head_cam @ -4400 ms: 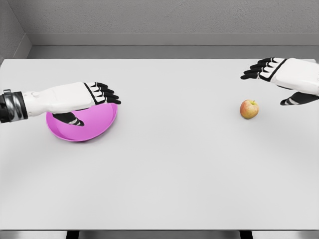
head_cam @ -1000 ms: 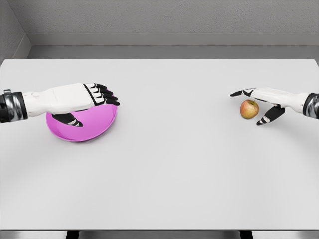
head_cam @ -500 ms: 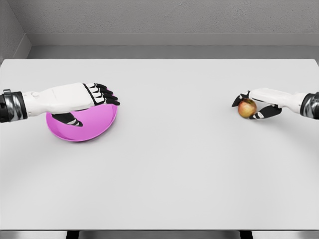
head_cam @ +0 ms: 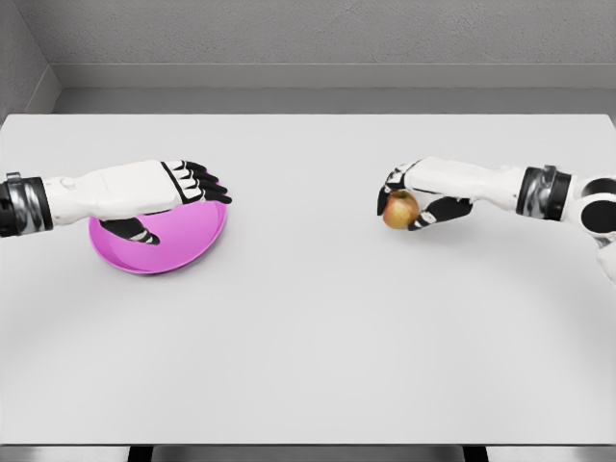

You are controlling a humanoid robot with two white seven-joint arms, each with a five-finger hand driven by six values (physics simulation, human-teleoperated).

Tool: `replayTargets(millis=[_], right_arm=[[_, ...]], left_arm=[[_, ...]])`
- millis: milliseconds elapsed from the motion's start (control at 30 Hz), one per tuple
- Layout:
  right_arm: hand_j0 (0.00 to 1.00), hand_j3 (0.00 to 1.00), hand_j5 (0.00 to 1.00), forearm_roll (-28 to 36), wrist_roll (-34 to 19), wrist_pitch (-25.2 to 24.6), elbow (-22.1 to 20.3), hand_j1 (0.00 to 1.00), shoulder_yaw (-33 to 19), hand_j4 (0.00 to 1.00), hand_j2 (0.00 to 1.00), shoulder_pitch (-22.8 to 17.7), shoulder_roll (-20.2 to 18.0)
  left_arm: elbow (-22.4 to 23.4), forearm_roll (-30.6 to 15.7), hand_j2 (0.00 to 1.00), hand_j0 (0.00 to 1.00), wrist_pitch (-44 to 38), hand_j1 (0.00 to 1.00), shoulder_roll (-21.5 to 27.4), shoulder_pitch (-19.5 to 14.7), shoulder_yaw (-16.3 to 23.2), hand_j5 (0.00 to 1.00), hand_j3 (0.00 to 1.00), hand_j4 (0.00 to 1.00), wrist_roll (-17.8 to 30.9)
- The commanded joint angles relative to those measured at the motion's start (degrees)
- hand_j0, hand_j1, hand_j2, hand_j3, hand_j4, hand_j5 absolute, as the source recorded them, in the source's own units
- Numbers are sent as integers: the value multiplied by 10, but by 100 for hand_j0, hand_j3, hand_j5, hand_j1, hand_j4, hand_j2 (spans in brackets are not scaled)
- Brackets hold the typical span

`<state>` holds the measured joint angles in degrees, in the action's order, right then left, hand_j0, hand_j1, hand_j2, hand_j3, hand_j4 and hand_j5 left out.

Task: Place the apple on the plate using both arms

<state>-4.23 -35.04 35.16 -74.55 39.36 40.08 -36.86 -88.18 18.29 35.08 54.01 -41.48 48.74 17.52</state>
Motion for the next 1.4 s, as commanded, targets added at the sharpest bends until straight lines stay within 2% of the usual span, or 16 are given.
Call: replayTargets(millis=[0,100,233,267,300,400,467,533,600,667,767,867,967,1100,1167,1367], right_arm=[[47,47,47,22,0,-2,-73,47,21,47,47,2,16],[49,49,49,23,0,-2,-68,49,33,49,49,11,47],[63,63,63,21,0,-2,-21,63,25,63,63,9,46],[93,93,93,19,0,-2,-8,93,23,93,93,8,42],[100,100,100,21,0,-2,-4,100,2,100,100,3,39],[100,100,100,24,0,-2,3,100,-95,100,100,-27,17],[100,100,100,73,0,-2,55,100,-169,100,100,-52,-4],[100,100,100,91,0,-2,93,100,-188,100,100,-53,-31],[100,100,100,92,0,-2,104,100,-217,100,100,-69,-38],[100,100,100,92,0,-2,106,100,-245,100,100,-82,-37],[100,100,100,92,0,-2,105,100,-245,100,100,-86,-38],[100,100,100,92,0,-2,101,100,-244,100,100,-92,-39],[100,100,100,91,0,-2,97,100,-242,100,100,-91,-41],[100,100,100,90,0,-2,97,100,-240,100,100,-93,-42],[100,100,100,90,0,-2,97,100,-241,100,100,-92,-42],[100,100,100,91,0,-2,97,100,-241,100,100,-91,-42]], left_arm=[[0,-4,100,100,-1,100,0,0,0,100,100,100,0],[0,-4,100,100,-1,100,0,1,0,100,100,100,0],[0,-4,100,100,-1,100,0,1,0,100,100,100,0],[0,-4,100,100,-1,100,0,1,0,100,100,100,0],[0,-4,100,100,-1,100,0,1,0,100,100,100,0],[-1,-4,100,100,-1,100,0,1,0,100,100,100,0],[0,-4,100,100,-1,100,0,0,0,100,100,100,0],[-1,-4,100,100,-1,100,-1,0,0,100,100,100,9],[-1,-4,100,100,-1,100,-14,-1,0,100,100,100,23],[-2,-3,100,100,-1,100,-68,-16,5,100,100,100,55],[0,-4,100,100,-1,100,-151,-62,61,100,100,100,93],[31,7,100,100,-1,100,-200,-64,62,100,100,100,100],[87,72,100,100,-1,100,-247,-65,61,100,100,100,102],[90,80,100,100,-1,100,-251,-66,50,100,100,100,105],[97,109,100,100,-1,100,-294,-53,23,100,100,100,123],[100,107,100,100,-1,100,-283,-76,51,100,100,100,126]])
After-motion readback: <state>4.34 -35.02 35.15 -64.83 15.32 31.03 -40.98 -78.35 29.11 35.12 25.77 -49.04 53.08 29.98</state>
